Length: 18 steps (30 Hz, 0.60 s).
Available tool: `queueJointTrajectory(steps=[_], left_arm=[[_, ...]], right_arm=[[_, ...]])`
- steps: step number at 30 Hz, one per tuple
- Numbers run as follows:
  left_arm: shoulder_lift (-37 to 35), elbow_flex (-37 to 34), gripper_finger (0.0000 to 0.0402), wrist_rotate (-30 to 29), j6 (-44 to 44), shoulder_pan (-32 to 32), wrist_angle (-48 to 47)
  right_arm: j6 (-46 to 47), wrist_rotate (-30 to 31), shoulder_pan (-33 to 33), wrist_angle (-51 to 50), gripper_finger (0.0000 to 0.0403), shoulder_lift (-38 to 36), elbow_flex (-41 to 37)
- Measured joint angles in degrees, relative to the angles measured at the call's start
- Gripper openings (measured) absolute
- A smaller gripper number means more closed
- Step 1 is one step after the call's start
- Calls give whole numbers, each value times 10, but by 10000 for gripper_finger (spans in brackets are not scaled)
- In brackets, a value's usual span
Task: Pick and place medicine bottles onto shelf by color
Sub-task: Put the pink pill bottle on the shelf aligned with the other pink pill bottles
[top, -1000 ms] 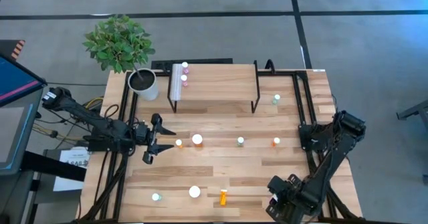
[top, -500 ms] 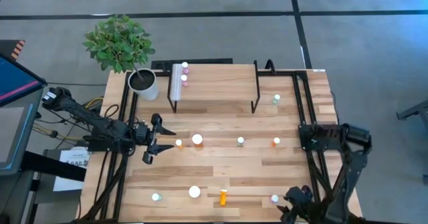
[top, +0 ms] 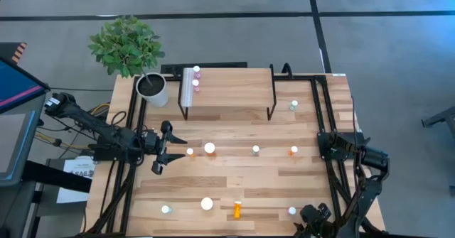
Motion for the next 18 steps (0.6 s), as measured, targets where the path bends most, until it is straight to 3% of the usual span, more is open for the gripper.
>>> queueJointTrajectory(steps=[18], left_arm=[[0,0,208,-1,-1,0,-4]], right_arm=[[-123,8,-62,-49,218,1,6]])
